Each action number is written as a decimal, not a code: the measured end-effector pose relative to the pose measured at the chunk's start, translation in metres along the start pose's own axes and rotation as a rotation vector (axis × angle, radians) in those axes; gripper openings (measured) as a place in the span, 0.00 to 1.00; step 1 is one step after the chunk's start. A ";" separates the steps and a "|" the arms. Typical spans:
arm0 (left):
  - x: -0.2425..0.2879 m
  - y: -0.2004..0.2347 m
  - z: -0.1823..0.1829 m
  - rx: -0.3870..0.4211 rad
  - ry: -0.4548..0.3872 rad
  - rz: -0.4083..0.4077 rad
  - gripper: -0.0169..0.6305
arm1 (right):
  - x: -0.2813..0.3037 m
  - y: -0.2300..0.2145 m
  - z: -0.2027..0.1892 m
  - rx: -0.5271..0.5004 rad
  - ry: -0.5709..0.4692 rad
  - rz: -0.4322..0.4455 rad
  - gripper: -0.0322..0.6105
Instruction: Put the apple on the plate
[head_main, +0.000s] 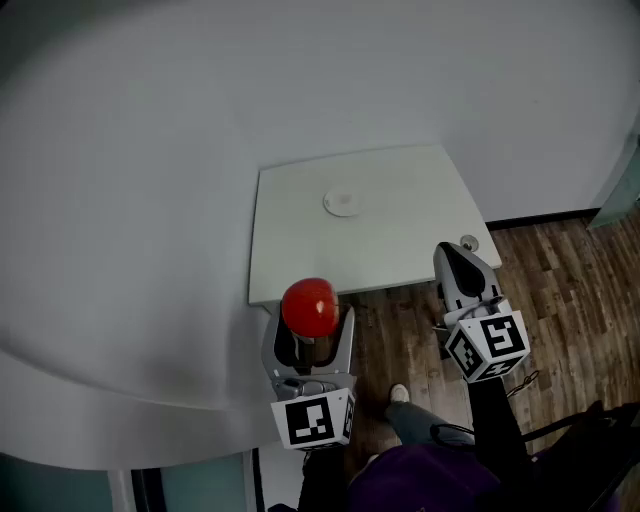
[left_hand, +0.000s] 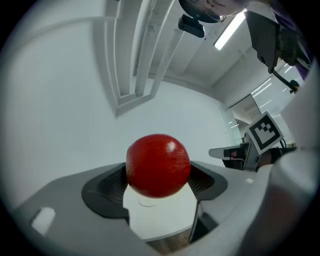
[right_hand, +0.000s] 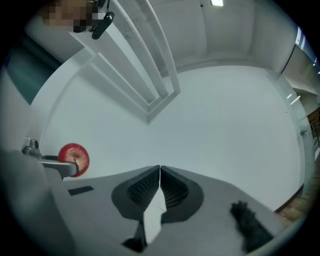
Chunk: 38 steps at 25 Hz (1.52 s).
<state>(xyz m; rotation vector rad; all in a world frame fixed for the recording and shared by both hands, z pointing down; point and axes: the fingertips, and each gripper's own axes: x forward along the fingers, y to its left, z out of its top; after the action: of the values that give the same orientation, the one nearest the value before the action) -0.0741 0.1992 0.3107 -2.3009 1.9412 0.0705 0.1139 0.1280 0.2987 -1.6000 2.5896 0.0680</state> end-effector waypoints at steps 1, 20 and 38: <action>-0.001 -0.001 -0.001 -0.001 0.004 0.008 0.61 | 0.000 0.000 0.000 -0.001 -0.001 0.007 0.07; 0.118 -0.017 -0.038 -0.004 0.089 0.045 0.61 | 0.098 -0.082 -0.010 0.037 0.009 0.057 0.07; 0.226 0.012 -0.087 -0.013 0.161 -0.010 0.61 | 0.187 -0.114 -0.040 0.063 0.035 0.028 0.07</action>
<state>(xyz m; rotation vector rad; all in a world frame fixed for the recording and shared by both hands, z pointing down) -0.0510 -0.0346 0.3688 -2.3919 2.0082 -0.1065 0.1305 -0.0933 0.3200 -1.5577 2.6125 -0.0397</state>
